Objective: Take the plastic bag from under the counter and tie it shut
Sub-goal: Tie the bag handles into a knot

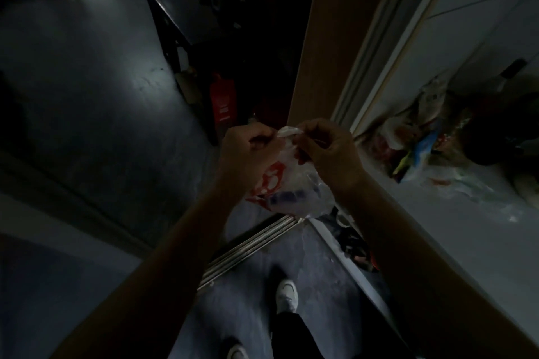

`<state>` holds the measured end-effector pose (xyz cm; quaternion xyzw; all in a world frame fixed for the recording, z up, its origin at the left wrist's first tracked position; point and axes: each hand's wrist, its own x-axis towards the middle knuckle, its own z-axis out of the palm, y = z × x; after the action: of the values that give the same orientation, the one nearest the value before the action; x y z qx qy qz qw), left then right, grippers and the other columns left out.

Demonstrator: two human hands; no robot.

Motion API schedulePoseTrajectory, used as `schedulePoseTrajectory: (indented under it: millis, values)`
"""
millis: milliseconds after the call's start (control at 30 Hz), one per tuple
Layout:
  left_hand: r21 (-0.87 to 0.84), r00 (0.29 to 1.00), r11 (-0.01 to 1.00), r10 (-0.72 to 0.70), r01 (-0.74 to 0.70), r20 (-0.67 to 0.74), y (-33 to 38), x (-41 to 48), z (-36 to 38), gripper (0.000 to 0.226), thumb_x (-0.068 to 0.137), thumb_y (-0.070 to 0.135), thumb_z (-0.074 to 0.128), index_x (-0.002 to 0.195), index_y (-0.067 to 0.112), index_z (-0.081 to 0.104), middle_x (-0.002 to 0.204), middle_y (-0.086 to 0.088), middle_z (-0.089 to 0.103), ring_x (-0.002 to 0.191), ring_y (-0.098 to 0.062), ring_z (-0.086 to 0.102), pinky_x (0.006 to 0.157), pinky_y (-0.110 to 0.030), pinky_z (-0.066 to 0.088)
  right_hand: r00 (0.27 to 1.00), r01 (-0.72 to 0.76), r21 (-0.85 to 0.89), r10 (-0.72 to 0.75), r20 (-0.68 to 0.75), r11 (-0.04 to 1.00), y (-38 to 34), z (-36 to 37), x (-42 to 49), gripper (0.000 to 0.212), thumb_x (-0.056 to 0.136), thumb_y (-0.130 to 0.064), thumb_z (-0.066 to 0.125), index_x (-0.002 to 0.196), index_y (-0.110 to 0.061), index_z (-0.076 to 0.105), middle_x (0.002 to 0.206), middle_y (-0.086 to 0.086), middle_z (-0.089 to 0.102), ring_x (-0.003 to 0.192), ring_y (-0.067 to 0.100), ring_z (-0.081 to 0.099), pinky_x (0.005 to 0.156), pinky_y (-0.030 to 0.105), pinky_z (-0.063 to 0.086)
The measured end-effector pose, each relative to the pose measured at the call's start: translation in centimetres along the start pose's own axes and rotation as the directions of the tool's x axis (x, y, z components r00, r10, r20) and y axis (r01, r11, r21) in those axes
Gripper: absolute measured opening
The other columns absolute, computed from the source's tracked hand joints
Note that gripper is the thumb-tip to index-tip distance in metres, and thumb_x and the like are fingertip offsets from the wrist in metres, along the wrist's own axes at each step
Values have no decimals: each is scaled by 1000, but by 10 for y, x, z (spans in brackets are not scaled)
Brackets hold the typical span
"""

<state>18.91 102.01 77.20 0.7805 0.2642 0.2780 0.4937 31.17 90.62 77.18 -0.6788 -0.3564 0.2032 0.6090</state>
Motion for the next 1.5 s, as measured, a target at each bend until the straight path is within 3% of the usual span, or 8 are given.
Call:
schedulePoseTrajectory:
  millis: [200,433,667,900,1133,1267,1367,1500]
  values:
    - [57,996,997,-56,60,-62,-33,67,15,10,91,19,70,88,28,68,77,14,67,66,10,64,59,-10,49,993,44,-7,-43,107,999,36,-4,78,7,94,-6,64,98,-10,69,84,-9,71,69,0,68,60,15,53]
    - [-59,966,982,-189,181,-175,-80,119,31,20,87,18,75,86,37,70,89,1,74,76,-6,70,66,-26,53,982,-44,-82,58,178,996,81,2,147,14,93,-9,67,104,0,69,87,10,68,65,-2,62,60,13,49]
    - [-90,952,956,-288,279,-104,-130,176,35,14,89,11,72,101,6,74,88,-12,76,70,-18,70,58,-28,56,970,-145,-116,164,182,983,135,26,195,7,94,-15,67,97,-10,70,79,-3,68,67,-3,64,57,13,49]
    - [-151,935,923,-355,354,23,-202,220,40,14,91,10,69,103,3,72,88,-8,73,71,-5,68,59,-13,51,958,-230,-149,251,138,962,186,58,240,11,94,-11,65,96,0,67,70,1,65,54,7,60,53,21,50]
    - [-291,892,848,-450,442,46,-281,252,53,27,91,17,71,80,41,72,77,6,75,63,-9,71,56,-23,56,929,-337,-119,350,119,934,250,89,277,6,94,-7,65,96,-2,67,74,0,66,56,0,62,52,14,49]
    - [-312,871,823,-490,475,32,-313,267,67,9,87,31,72,82,39,72,80,3,75,67,-12,71,60,-28,58,910,-397,-97,405,91,913,288,98,294,4,93,-6,66,92,-9,67,76,1,70,59,5,68,51,18,51]
    - [-306,848,804,-530,509,16,-345,278,81,20,89,17,72,81,35,72,77,1,74,69,-14,71,61,-27,57,897,-424,-89,431,94,901,320,103,307,6,93,-5,66,91,-10,68,78,1,72,66,10,71,58,22,56]
    - [-319,830,783,-558,534,19,-386,289,98,3,91,10,70,94,8,70,79,-12,73,64,-11,70,53,-17,52,892,-431,-96,439,103,897,369,108,323,7,92,-2,66,97,2,69,84,9,73,75,18,73,72,30,61]
